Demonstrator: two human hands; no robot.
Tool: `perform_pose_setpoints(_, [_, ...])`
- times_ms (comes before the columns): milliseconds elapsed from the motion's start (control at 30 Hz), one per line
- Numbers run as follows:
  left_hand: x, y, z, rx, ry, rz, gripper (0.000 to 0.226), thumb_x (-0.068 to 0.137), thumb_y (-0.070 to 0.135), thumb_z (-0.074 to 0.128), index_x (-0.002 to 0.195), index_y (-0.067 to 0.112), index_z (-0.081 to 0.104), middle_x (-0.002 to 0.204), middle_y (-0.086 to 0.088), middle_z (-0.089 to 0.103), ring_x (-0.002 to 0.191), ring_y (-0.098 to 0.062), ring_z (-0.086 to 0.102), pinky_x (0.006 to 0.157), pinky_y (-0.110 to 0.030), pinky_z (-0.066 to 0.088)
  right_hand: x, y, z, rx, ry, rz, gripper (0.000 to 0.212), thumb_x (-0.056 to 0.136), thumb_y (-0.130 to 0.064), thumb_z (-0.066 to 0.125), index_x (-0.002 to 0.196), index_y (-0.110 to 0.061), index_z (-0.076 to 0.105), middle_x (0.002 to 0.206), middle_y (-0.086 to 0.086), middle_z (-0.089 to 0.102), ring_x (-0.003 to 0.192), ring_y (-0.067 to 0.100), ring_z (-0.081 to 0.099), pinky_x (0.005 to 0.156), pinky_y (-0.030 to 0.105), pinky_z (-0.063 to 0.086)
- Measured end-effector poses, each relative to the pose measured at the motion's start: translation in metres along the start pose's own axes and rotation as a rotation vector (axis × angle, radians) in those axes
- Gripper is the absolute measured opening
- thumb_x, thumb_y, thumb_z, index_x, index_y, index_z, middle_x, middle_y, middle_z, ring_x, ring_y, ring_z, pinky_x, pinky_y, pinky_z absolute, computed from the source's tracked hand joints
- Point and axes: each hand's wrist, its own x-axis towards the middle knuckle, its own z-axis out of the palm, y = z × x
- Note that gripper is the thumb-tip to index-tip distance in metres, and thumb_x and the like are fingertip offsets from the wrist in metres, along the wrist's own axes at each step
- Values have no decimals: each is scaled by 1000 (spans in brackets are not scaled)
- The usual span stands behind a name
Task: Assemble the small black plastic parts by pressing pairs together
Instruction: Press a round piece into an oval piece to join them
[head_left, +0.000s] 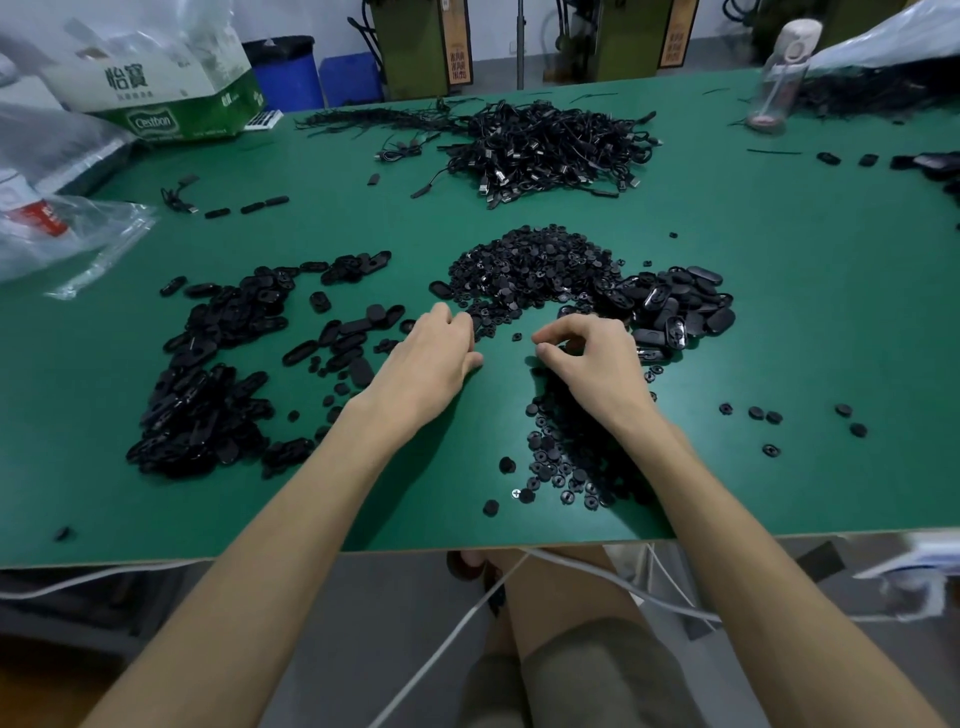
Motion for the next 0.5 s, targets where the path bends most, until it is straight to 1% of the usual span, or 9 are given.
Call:
perform_pose_setpoints(67, [0, 3, 1, 43, 30, 16, 24, 107, 34, 53, 101, 11, 52, 103, -5, 46, 95, -24, 49, 80, -44, 50, 0, 0, 0, 3, 0, -1, 10, 95, -21, 70, 100, -24, 77, 92, -14, 71, 106, 29, 61, 93, 44, 53])
perform_pose_setpoints(133, [-1, 6, 3, 78, 76, 28, 25, 109, 33, 47, 103, 9, 52, 102, -5, 46, 95, -24, 49, 75, -43, 50, -1, 0, 0, 5, -3, -11, 9, 95, -21, 70, 100, -24, 77, 92, -15, 71, 105, 29, 61, 93, 45, 53])
perform_pose_setpoints(200, [0, 10, 7, 57, 97, 23, 27, 111, 32, 41, 104, 8, 53, 103, -6, 46, 93, -24, 49, 75, -43, 50, -1, 0, 0, 11, -2, -29, 8, 94, -21, 72, 99, -26, 75, 91, -15, 71, 101, 26, 62, 90, 41, 52])
perform_pose_setpoints(233, [0, 13, 9, 11, 98, 19, 27, 111, 32, 40, 104, 9, 52, 104, -5, 46, 92, -23, 50, 76, -43, 49, -1, 0, 0, 24, -2, -46, 9, 93, -20, 73, 98, -27, 74, 90, -15, 71, 97, 21, 62, 87, 36, 52])
perform_pose_setpoints(300, [3, 21, 13, -178, 100, 4, 25, 111, 32, 42, 100, 13, 53, 101, -1, 46, 89, -19, 50, 80, -38, 45, -2, -1, -1, 57, -3, -100, 13, 90, -19, 77, 98, -29, 73, 87, -15, 71, 85, 4, 61, 76, 18, 45])
perform_pose_setpoints(333, [5, 26, 14, -297, 100, -6, 23, 110, 32, 44, 97, 15, 53, 98, 1, 47, 88, -17, 49, 80, -35, 42, -3, -2, -1, 72, 1, -129, 14, 89, -18, 78, 98, -27, 73, 85, -15, 70, 81, 0, 61, 71, 11, 41])
perform_pose_setpoints(367, [8, 31, 15, -397, 104, -14, 23, 110, 31, 47, 95, 16, 55, 96, 2, 49, 86, -14, 49, 79, -33, 40, -3, -3, -1, 88, 9, -151, 13, 89, -17, 79, 99, -25, 74, 83, -14, 70, 79, 0, 61, 69, 9, 41])
perform_pose_setpoints(433, [11, 38, 17, -522, 133, -37, 23, 108, 31, 52, 92, 16, 60, 92, 3, 55, 82, -8, 49, 74, -27, 37, -4, -4, 0, 118, 38, -168, 13, 89, -16, 79, 99, -22, 74, 83, -11, 70, 79, 3, 62, 67, 9, 43])
perform_pose_setpoints(500, [11, 43, 20, -636, 177, -79, 24, 105, 33, 58, 88, 17, 64, 80, 7, 59, 70, -2, 51, 65, -20, 37, -4, -4, -1, 134, 67, -153, 12, 90, -17, 79, 99, -22, 74, 85, -10, 71, 80, 4, 63, 69, 11, 45])
